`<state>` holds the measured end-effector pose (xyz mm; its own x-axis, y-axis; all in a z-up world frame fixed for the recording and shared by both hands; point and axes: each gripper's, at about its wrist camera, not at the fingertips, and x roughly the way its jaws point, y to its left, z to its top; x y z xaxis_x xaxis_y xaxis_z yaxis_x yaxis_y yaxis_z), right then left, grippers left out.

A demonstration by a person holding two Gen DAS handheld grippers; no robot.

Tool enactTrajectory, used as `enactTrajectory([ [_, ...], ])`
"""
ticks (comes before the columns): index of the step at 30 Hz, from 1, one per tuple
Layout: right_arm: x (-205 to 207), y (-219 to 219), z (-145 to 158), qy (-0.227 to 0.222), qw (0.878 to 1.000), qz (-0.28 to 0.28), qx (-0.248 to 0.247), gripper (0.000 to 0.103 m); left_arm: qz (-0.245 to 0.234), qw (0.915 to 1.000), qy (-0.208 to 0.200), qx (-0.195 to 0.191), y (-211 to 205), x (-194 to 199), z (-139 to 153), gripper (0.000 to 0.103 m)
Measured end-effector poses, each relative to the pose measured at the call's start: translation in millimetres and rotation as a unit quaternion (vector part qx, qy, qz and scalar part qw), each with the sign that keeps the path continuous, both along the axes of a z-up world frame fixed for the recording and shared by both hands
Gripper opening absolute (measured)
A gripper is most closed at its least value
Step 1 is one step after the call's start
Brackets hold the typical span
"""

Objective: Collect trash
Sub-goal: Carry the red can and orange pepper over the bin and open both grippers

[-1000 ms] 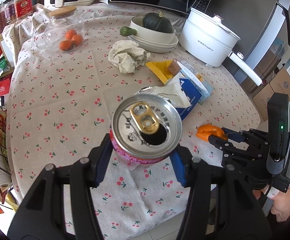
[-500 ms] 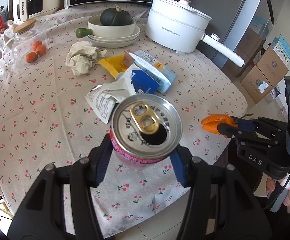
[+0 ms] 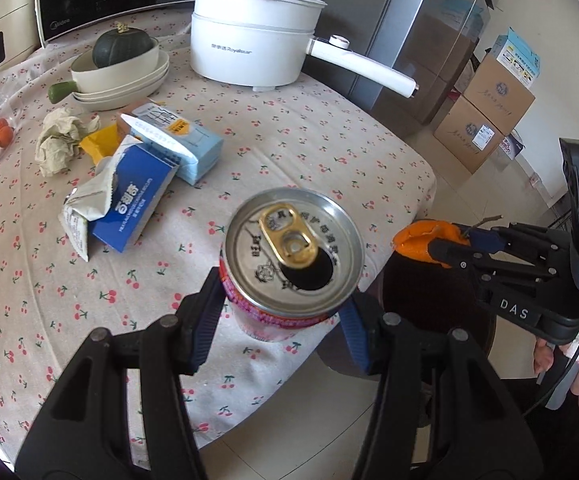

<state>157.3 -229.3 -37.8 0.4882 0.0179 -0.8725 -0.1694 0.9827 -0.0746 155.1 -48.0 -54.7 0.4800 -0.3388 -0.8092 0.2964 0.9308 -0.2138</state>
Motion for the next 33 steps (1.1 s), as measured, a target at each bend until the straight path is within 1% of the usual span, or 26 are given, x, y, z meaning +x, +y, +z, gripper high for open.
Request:
enactTrajectory([
  [6,-18.5,-52.6,-3.0,0.002,0.999,-0.039,0.006,0.029,-0.045,0.9989,0.006,-0.009,-42.7,-7.3,-6.5,0.057],
  [12,-38.6,-98.5,-19.1,0.022,0.997,-0.075,0.005,0.029,-0.110,0.9935,0.001,-0.029,-91.3,-18.8,-15.9,0.057],
  [17,-53.8,-124.1,-27.7,0.032,0.995,-0.092,0.004,0.029,-0.152,0.9882,-0.002,-0.021,-124.0,-28.3,-26.4,0.057],
  [22,-62.4,-146.3,-34.2,0.040,0.993,-0.109,0.004,0.029,-0.170,0.9855,-0.004,-0.008,-140.8,-28.7,-38.2,0.057],
  [23,-63.8,-149.5,-35.0,0.042,0.993,-0.111,0.004,0.029,-0.170,0.9854,-0.004,-0.001,-142.9,-29.0,-39.9,0.059],
  [25,-65.5,-153.4,-35.8,0.045,0.993,-0.113,0.004,0.029,-0.161,0.9869,-0.006,0.015,-144.4,-28.7,-41.2,0.082],
  [26,-66.1,-154.6,-36.0,0.045,0.993,-0.113,0.004,0.029,-0.152,0.9880,-0.012,0.024,-143.8,-29.3,-40.1,0.086],
  [27,-66.1,-155.6,-36.1,0.046,0.992,-0.114,0.003,0.029,-0.148,0.9885,-0.017,0.029,-142.6,-29.5,-38.9,0.089],
  [29,-67.6,-157.1,-36.0,0.046,0.992,-0.114,0.004,0.030,-0.143,0.9889,-0.018,0.034,-138.6,-28.4,-36.8,0.089],
  [33,-63.7,-152.2,-36.8,0.047,0.993,-0.110,0.003,0.030,-0.121,0.9915,-0.018,0.044,-123.8,-24.9,-33.2,0.094],
])
